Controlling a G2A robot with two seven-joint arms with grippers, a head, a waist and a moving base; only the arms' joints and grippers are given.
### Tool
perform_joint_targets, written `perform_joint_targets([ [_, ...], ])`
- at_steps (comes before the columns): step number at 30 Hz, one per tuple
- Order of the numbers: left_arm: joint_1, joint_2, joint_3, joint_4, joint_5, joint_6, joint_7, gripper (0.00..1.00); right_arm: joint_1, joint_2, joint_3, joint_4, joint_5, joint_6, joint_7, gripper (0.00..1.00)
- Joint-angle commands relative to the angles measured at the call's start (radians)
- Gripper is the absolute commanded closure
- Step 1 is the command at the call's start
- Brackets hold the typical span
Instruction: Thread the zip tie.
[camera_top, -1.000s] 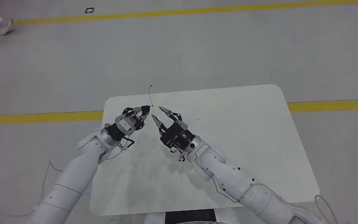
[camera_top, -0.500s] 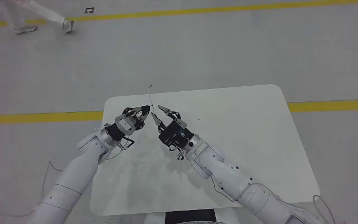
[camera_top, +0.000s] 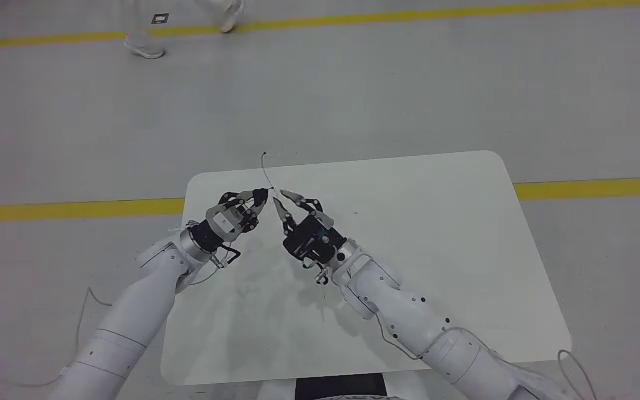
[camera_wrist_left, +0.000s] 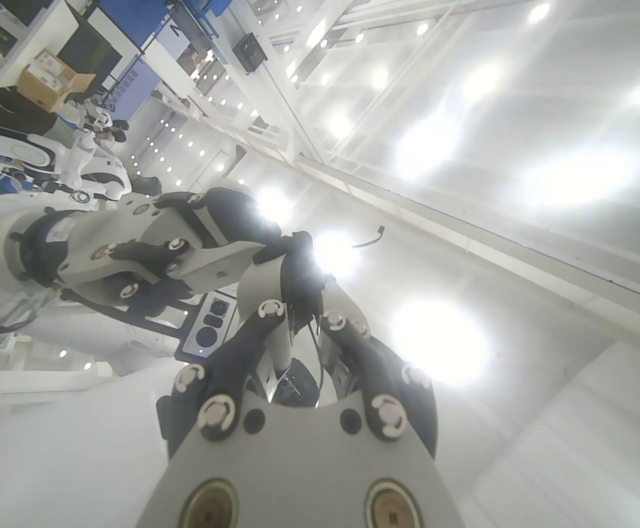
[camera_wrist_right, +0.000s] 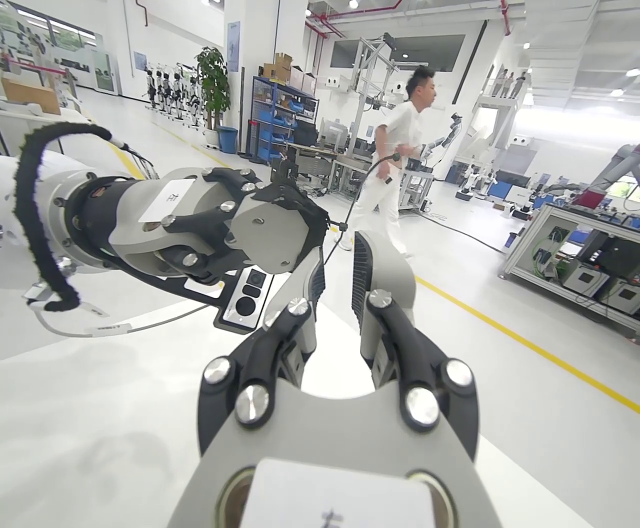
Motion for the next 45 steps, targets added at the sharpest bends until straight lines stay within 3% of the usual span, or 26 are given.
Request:
perform_joint_targets([
  [1, 0.000, 0.000, 0.000, 0.000, 0.000, 0.000, 0.000, 1.00, -0.001, -0.002, 0.003, 0.001, -0.002, 0.001, 0.000, 0.93],
  [3, 0.000, 0.000, 0.000, 0.000, 0.000, 0.000, 0.000, 1.00, 0.001, -0.002, 0.003, 0.002, -0.002, 0.003, 0.000, 1.00],
  [45, 0.000, 0.000, 0.000, 0.000, 0.000, 0.000, 0.000, 1.00, -0.041, 0.044, 0.087, -0.031, -0.002, 0.003, 0.026, 1.00],
])
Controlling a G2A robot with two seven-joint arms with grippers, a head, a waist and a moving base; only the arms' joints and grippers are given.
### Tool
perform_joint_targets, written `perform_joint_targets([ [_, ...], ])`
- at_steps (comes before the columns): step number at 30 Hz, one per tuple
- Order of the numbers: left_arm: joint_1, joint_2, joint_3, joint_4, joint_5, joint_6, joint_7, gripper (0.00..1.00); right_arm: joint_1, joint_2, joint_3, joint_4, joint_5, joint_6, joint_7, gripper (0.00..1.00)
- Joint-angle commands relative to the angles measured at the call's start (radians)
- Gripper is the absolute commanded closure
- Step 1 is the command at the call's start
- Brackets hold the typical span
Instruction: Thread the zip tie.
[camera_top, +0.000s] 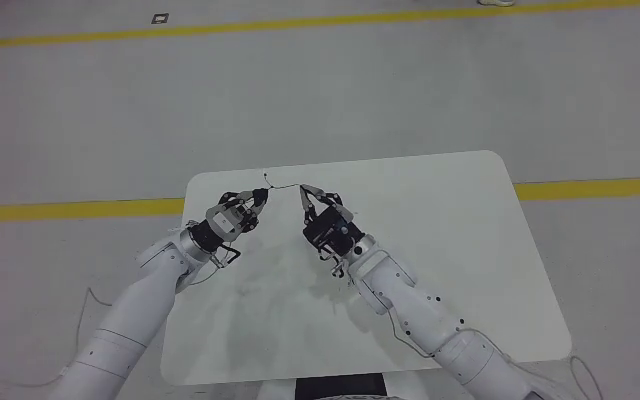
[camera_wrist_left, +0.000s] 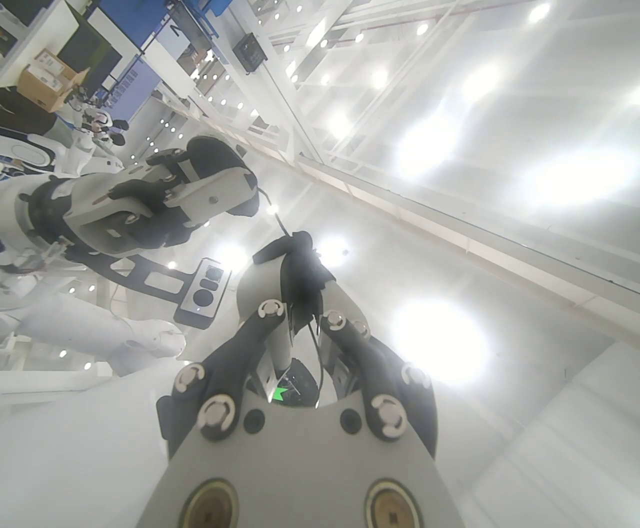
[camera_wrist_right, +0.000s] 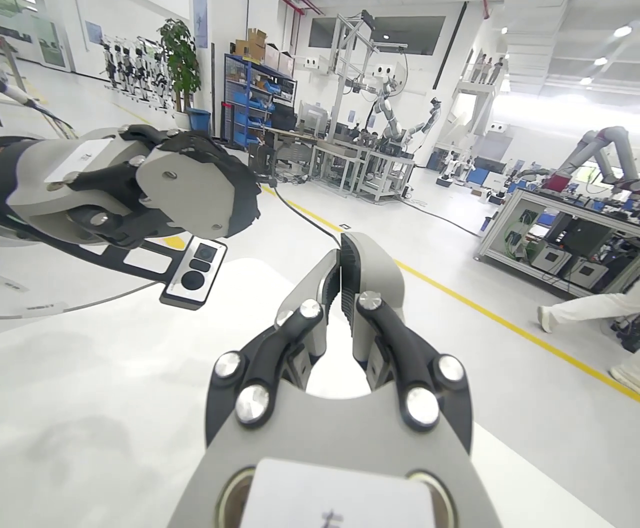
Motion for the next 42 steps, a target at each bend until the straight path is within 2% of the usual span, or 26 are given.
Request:
perform_joint_targets([
  [1, 0.000, 0.000, 0.000, 0.000, 0.000, 0.000, 0.000, 1.00, -0.002, 0.002, 0.007, -0.002, 0.000, -0.001, 0.000, 1.00],
  [34, 0.000, 0.000, 0.000, 0.000, 0.000, 0.000, 0.000, 1.00, -0.032, 0.018, 0.071, -0.008, 0.000, -0.019, 0.003, 1.00],
  [35, 0.000, 0.000, 0.000, 0.000, 0.000, 0.000, 0.000, 1.00, -0.036, 0.019, 0.074, -0.009, 0.000, -0.019, 0.006, 0.97],
  [37, 0.000, 0.000, 0.000, 0.000, 0.000, 0.000, 0.000, 1.00, -0.046, 0.022, 0.082, -0.011, 0.000, -0.027, 0.014, 0.17],
  [38, 0.000, 0.000, 0.000, 0.000, 0.000, 0.000, 0.000, 1.00, -0.050, 0.024, 0.085, -0.011, 0.000, -0.033, 0.017, 0.00],
  [42, 0.000, 0.000, 0.000, 0.000, 0.000, 0.000, 0.000, 1.00, -0.075, 0.038, 0.100, -0.009, 0.000, -0.076, 0.028, 0.00],
])
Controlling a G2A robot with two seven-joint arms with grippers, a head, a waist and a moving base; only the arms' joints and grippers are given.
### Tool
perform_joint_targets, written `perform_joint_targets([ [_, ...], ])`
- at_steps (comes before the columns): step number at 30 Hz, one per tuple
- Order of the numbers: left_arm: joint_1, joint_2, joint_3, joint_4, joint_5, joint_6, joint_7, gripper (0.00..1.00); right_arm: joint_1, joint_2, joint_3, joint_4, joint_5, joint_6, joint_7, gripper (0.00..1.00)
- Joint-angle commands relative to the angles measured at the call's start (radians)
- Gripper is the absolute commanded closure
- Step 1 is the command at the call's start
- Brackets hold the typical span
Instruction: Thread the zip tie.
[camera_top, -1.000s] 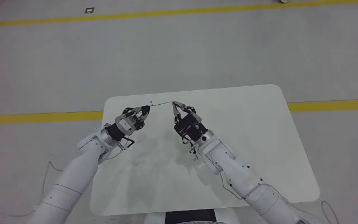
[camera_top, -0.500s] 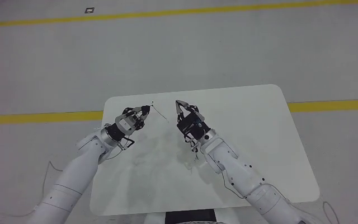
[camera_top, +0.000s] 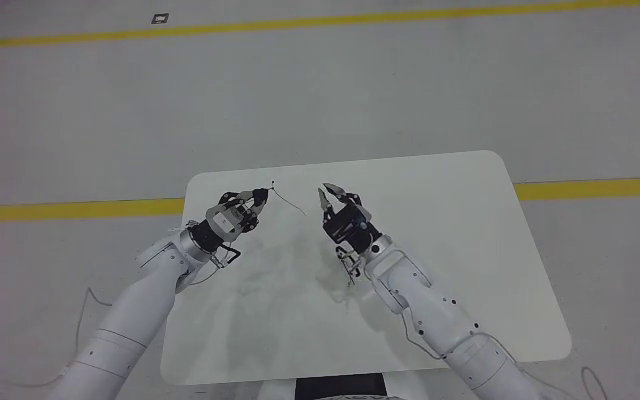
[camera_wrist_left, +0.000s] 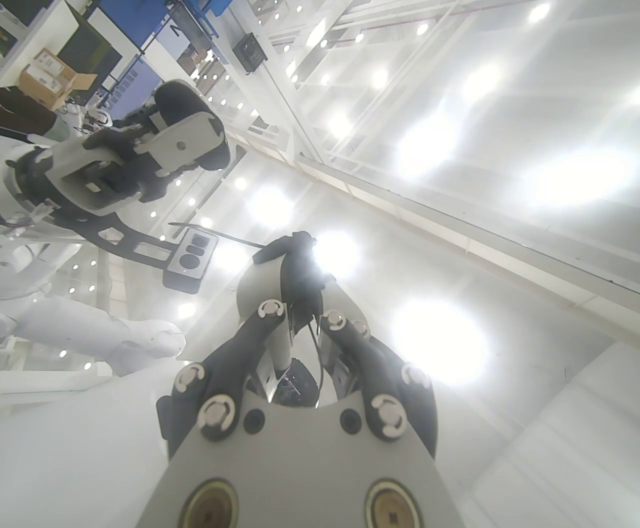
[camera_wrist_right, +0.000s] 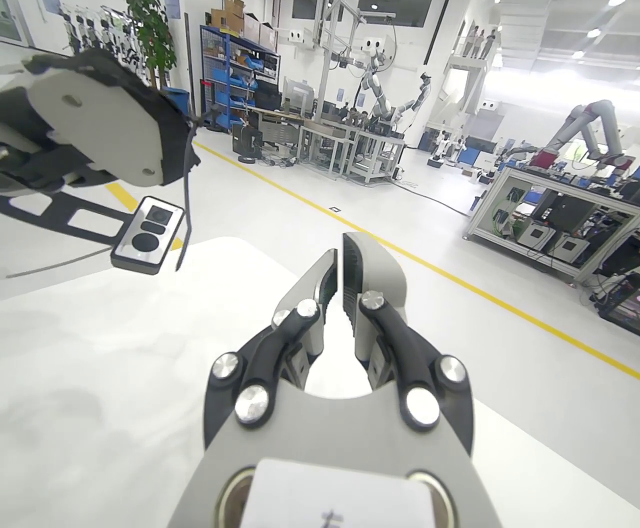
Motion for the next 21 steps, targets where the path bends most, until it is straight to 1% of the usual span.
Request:
perform_joint_targets([
  [1, 0.000, 0.000, 0.000, 0.000, 0.000, 0.000, 0.000, 1.00, -0.011, 0.008, 0.006, -0.001, 0.000, -0.023, 0.005, 0.00],
  [4, 0.000, 0.000, 0.000, 0.000, 0.000, 0.000, 0.000, 1.00, -0.032, 0.019, 0.014, -0.006, 0.000, -0.054, 0.015, 0.00],
  [6, 0.000, 0.000, 0.000, 0.000, 0.000, 0.000, 0.000, 1.00, -0.040, 0.026, 0.010, -0.011, 0.000, -0.075, 0.021, 0.16],
  [8, 0.000, 0.000, 0.000, 0.000, 0.000, 0.000, 0.000, 1.00, -0.044, 0.030, 0.006, -0.017, 0.000, -0.085, 0.018, 0.27],
  [9, 0.000, 0.000, 0.000, 0.000, 0.000, 0.000, 0.000, 1.00, -0.045, 0.032, 0.000, -0.021, 0.000, -0.088, 0.017, 0.35],
  [10, 0.000, 0.000, 0.000, 0.000, 0.000, 0.000, 0.000, 1.00, -0.045, 0.033, -0.005, -0.027, 0.000, -0.091, 0.013, 0.39],
  [12, 0.000, 0.000, 0.000, 0.000, 0.000, 0.000, 0.000, 1.00, -0.047, 0.033, -0.014, -0.039, 0.000, -0.097, 0.007, 0.50],
  [14, 0.000, 0.000, 0.000, 0.000, 0.000, 0.000, 0.000, 1.00, -0.044, 0.032, -0.024, -0.051, 0.000, -0.100, 0.007, 0.50],
  [17, 0.000, 0.000, 0.000, 0.000, 0.000, 0.000, 0.000, 1.00, -0.040, 0.028, -0.036, -0.069, 0.003, -0.107, 0.000, 0.53],
  [21, 0.000, 0.000, 0.000, 0.000, 0.000, 0.000, 0.000, 1.00, -0.027, 0.020, -0.050, -0.070, 0.011, -0.112, -0.009, 0.58],
])
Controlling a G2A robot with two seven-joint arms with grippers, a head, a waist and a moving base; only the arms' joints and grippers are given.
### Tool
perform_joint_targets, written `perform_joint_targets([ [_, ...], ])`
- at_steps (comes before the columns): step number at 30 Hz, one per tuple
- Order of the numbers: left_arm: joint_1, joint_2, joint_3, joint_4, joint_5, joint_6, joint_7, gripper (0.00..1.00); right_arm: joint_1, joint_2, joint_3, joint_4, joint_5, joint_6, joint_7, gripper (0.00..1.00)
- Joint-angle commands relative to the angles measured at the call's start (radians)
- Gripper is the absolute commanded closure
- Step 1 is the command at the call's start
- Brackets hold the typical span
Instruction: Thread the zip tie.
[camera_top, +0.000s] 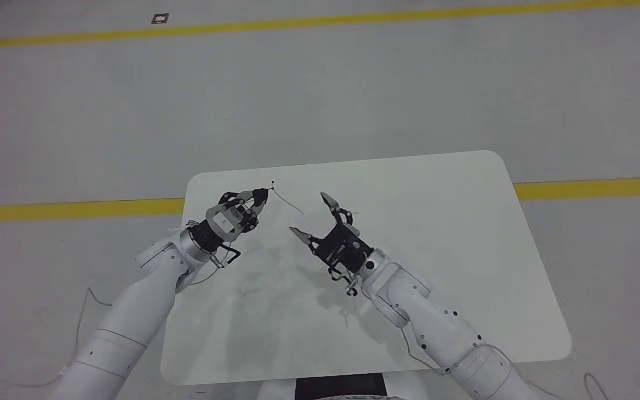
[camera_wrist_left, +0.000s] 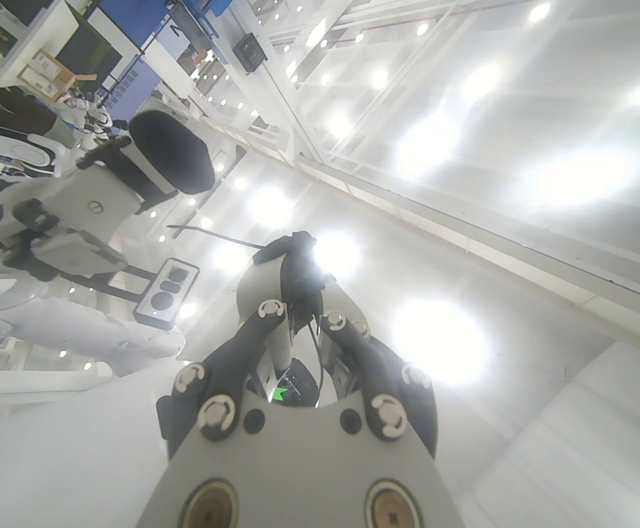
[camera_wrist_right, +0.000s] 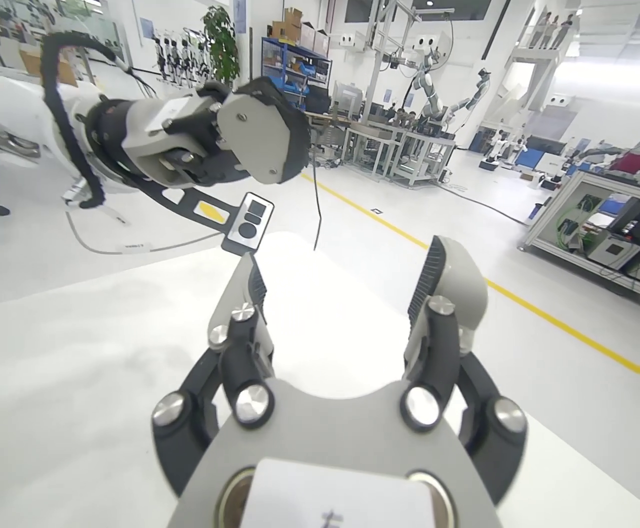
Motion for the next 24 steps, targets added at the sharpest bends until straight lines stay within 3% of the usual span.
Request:
perform_joint_targets([
  [1, 0.000, 0.000, 0.000, 0.000, 0.000, 0.000, 0.000, 1.00, 0.009, -0.004, -0.007, 0.004, 0.001, 0.001, -0.002, 0.58],
  [19, 0.000, 0.000, 0.000, 0.000, 0.000, 0.000, 0.000, 1.00, 0.056, -0.036, -0.041, 0.025, 0.006, 0.020, -0.031, 0.73],
  [24, 0.000, 0.000, 0.000, 0.000, 0.000, 0.000, 0.000, 1.00, 0.058, -0.040, -0.043, 0.025, -0.002, 0.008, -0.036, 0.82],
])
